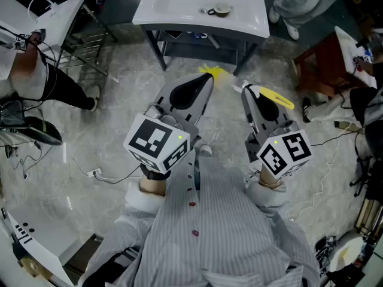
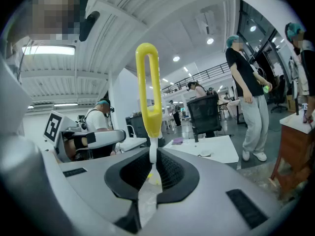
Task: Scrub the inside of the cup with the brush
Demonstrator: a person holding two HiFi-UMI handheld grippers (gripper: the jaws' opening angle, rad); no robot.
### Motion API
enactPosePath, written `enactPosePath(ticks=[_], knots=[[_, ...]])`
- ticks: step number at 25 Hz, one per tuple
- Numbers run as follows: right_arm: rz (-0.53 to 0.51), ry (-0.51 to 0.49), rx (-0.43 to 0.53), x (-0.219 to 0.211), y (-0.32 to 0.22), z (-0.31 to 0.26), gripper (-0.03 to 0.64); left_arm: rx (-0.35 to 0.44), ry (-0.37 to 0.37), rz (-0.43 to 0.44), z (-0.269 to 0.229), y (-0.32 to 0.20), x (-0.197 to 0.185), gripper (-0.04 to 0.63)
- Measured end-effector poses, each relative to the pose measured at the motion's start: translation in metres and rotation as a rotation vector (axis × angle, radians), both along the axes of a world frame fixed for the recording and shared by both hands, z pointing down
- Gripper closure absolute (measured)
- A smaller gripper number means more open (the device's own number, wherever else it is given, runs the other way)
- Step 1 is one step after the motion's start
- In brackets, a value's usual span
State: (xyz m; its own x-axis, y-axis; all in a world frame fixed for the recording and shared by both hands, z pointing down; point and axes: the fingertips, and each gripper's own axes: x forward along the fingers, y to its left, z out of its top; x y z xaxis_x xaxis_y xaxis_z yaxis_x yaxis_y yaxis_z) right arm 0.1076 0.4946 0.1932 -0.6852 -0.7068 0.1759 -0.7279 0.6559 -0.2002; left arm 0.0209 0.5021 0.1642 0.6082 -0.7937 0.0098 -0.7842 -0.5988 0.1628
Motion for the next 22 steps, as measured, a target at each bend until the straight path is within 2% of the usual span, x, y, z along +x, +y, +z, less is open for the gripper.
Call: enactPosePath(ticks=[10,22], knots=[[-0.034,-0.007,-0.005,-0.009,-0.003,0.004,0.561,-0.004,0.001,-0.026,0.003,-0.004,-0.002,0.586],[-0.072,-0.013,-0.013,0.004,-0.007,0.013,0.561,-0.012,-0.005,-0.078,0.015,-0.004,0.007,0.586]])
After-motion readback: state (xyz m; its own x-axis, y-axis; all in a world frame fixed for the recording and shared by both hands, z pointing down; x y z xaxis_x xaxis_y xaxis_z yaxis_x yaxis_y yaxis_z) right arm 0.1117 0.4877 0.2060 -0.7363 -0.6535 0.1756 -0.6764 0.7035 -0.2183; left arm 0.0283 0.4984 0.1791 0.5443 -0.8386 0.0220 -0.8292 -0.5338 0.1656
